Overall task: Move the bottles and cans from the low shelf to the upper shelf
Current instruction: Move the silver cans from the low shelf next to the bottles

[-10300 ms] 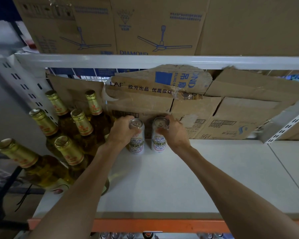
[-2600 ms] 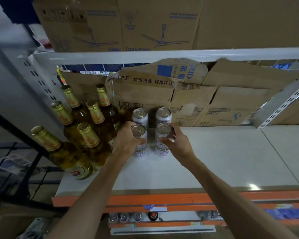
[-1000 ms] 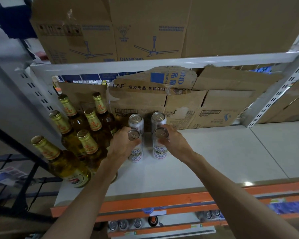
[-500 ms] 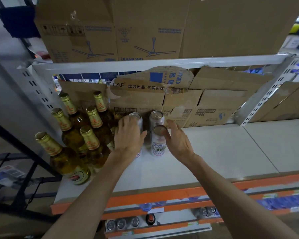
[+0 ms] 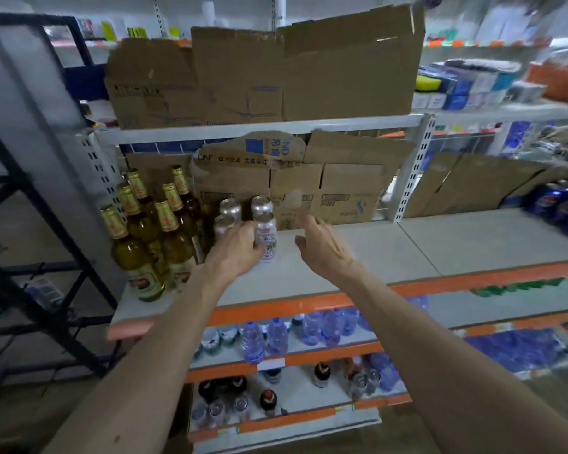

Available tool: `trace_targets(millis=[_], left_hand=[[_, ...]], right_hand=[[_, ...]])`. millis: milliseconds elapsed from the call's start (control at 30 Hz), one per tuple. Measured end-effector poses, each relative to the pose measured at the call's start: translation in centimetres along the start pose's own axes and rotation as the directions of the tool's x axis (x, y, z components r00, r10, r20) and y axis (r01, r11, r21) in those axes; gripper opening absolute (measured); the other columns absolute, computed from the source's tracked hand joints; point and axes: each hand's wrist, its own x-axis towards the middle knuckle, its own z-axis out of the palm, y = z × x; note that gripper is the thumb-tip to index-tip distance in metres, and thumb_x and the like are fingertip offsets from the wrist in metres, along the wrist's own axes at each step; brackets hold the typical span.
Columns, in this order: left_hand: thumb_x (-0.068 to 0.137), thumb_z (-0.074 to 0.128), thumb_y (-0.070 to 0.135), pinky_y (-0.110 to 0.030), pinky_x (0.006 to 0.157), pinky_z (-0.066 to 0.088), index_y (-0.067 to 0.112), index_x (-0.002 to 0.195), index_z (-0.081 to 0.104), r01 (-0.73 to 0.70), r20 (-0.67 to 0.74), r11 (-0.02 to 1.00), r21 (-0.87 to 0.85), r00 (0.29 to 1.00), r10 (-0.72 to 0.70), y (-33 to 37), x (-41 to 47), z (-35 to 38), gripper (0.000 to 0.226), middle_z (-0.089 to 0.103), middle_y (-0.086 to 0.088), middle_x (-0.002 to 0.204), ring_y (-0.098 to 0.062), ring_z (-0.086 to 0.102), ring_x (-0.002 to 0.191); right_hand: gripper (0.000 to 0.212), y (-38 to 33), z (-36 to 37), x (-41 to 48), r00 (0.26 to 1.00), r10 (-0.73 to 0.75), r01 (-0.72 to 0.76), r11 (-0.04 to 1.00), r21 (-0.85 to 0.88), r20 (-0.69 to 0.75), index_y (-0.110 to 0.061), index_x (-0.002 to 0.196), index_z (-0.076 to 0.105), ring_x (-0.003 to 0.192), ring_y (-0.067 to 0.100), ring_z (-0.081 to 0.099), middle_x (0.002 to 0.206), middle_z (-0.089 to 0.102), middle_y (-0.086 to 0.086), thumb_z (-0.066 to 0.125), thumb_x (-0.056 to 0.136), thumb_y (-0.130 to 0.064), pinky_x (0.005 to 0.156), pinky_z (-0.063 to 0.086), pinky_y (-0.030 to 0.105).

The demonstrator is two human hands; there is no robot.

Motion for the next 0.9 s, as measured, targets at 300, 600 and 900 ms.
trace_targets(millis=[300,600,900], left_hand=[[0.095,0.058,0.028,-0.039,0.106,0.038,0.009,0.141,0.042,0.022,0.063,0.996,0.081,0.998,-0.027,3.6,-16.7,1.9,0.052,0.044,-0.009,0.145,-0.025,0.044,0.132],[0.095,0.058,0.038,-0.041,0.113,0.028,0.010,0.145,0.033,-0.035,0.070,0.975,0.219,0.997,0.020,1.9,-23.9,4.3,0.063,0.036,-0.008,0.150,-0.026,0.030,0.141],[0.095,0.057,0.034,-0.040,0.106,0.036,0.009,0.141,0.038,0.063,0.128,0.983,0.170,0.988,-0.085,-2.5,-25.8,8.3,0.055,0.042,-0.009,0.143,-0.026,0.036,0.136]], right_hand=[[0.036,-0.8,-2.5,-15.7,0.985,0.092,-0.087,0.995,-0.041,0.145,-0.004,0.128,0.046,0.110,0.036,0.054,0.123,0.057,0.018,0.048,0.100,-0.026,0.077,0.040,0.039],[0.044,-3.6,-0.8,-22.6,0.981,0.079,-0.061,0.992,-0.108,0.176,-0.005,0.132,0.045,0.123,0.034,0.046,0.132,0.053,0.015,0.043,0.100,-0.036,0.097,0.037,0.043],[0.041,-3.1,4.3,-24.9,0.969,0.108,-0.077,0.986,-0.144,0.220,-0.007,0.129,0.045,0.127,0.032,0.044,0.134,0.051,0.013,0.045,0.099,-0.037,0.101,0.036,0.041]])
